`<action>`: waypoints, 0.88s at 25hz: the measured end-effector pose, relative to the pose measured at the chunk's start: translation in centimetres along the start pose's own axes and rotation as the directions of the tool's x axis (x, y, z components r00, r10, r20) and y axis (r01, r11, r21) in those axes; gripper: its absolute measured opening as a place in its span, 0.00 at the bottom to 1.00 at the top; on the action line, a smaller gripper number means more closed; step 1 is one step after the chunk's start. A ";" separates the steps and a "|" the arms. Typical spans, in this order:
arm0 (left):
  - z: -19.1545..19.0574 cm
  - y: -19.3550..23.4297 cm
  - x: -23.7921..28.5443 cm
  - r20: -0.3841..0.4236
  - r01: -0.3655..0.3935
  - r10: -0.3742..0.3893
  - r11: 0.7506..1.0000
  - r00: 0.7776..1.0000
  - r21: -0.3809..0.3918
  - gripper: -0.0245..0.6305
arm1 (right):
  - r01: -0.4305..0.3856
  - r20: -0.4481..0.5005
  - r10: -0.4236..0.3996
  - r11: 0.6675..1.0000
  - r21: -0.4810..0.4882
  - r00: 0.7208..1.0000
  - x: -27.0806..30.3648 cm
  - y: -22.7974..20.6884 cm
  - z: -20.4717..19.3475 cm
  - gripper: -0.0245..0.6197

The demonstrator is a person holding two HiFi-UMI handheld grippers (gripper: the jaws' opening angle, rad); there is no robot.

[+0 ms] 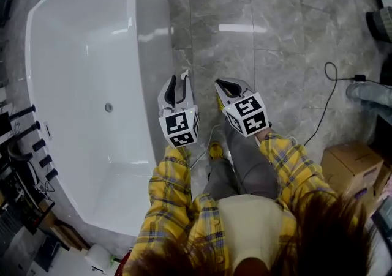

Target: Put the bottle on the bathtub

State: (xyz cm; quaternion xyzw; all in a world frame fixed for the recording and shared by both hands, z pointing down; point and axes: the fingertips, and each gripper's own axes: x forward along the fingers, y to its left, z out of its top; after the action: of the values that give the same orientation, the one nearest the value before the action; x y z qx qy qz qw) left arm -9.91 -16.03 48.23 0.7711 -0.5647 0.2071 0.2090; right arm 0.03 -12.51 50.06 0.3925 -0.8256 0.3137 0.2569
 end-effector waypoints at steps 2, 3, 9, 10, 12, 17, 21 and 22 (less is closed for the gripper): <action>0.8 -0.3 -1.2 0.014 0.004 -0.004 1.000 1.000 -0.010 0.21 | 0.004 0.012 -0.004 1.000 0.004 1.000 -0.5 0.4 0.6 0.06; 1.2 -0.5 -1.8 0.020 0.006 -0.006 1.000 1.000 -0.015 0.19 | 0.005 0.016 -0.005 1.000 0.007 1.000 -0.8 0.7 0.9 0.06; 2.9 -0.9 -5.4 0.020 0.008 -0.006 0.997 1.000 -0.079 0.12 | 0.018 0.044 -0.018 1.000 0.004 0.999 -3.4 1.8 2.8 0.06; 3.1 -0.8 -6.0 0.015 0.005 -0.004 0.996 1.000 -0.091 0.12 | 0.019 0.049 -0.019 1.000 0.004 0.999 -3.8 2.1 3.1 0.06; 3.2 -0.5 -7.2 0.002 -0.003 0.004 0.993 1.000 -0.115 0.10 | 0.017 0.059 -0.018 1.000 0.010 0.998 -4.5 2.5 3.8 0.06; 3.5 -0.6 -9.7 -0.020 -0.014 0.012 0.990 1.000 -0.139 0.07 | 0.015 0.071 -0.015 1.000 0.003 0.997 -6.1 3.5 4.9 0.06; 3.4 -0.7 -11.7 -0.038 -0.013 0.008 0.990 0.999 -0.143 0.05 | 0.017 0.078 -0.016 1.000 -0.016 0.997 -7.0 4.7 5.5 0.06; 3.3 -0.7 -12.1 -0.041 -0.016 0.010 0.989 0.999 -0.145 0.05 | 0.018 0.081 -0.016 1.000 -0.020 0.997 -7.2 5.0 5.7 0.06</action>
State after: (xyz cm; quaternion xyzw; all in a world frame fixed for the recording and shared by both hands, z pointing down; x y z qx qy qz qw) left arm -12.28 -8.16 38.66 0.7457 -0.5790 0.1824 0.2746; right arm -0.95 -10.60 39.83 0.4091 -0.8351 0.2870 0.2301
